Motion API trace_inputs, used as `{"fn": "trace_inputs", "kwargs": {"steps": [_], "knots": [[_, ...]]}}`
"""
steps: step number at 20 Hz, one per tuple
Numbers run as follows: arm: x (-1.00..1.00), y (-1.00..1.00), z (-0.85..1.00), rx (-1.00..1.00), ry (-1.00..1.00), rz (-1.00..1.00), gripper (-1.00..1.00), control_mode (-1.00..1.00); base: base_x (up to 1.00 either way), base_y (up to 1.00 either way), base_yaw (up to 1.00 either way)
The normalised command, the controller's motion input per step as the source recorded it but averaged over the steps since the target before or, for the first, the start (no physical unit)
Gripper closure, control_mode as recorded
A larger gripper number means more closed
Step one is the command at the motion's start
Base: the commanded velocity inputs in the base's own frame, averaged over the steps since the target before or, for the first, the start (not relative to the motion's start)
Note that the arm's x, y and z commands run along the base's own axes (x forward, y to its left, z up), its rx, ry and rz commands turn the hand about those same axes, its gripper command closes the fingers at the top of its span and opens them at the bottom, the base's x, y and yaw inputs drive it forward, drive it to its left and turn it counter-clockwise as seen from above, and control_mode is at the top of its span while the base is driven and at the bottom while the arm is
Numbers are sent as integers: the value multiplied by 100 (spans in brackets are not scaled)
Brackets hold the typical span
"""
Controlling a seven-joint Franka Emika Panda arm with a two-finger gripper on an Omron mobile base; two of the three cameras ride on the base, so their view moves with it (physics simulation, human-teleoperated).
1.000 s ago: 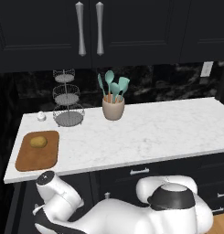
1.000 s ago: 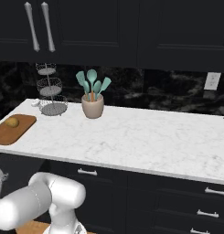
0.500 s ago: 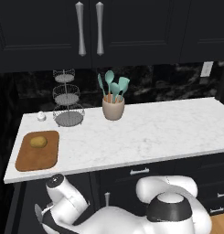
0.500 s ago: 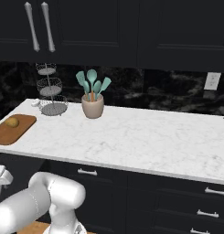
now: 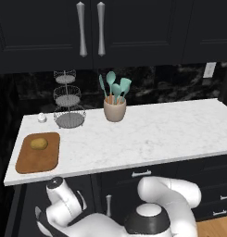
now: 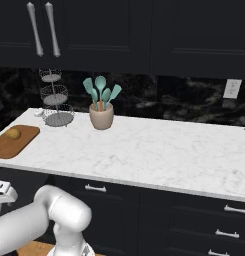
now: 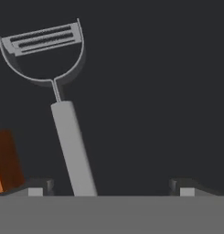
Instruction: Place the appropriate cutting tool for cutting the potato skin on the cutting board.
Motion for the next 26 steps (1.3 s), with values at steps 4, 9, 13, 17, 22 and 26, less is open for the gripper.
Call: {"fn": "trace_inputs", "kwargs": {"steps": [4, 9, 13, 17, 22, 26], "knots": [[3, 18, -26, 0, 3, 0, -100, -100, 0, 0, 0], [0, 0, -46, 0, 1, 0, -100, -100, 0, 0, 0], [2, 0, -42, 0, 0, 0, -100, -100, 0, 0, 0], [-3, 0, -33, 0, 0, 0, -100, -100, 0, 0, 0], [-50, -1, -51, 0, 0, 1, 100, -100, 0, 0, 0], [-29, -15, -37, 0, 0, 0, 100, -100, 0, 0, 0]]}}
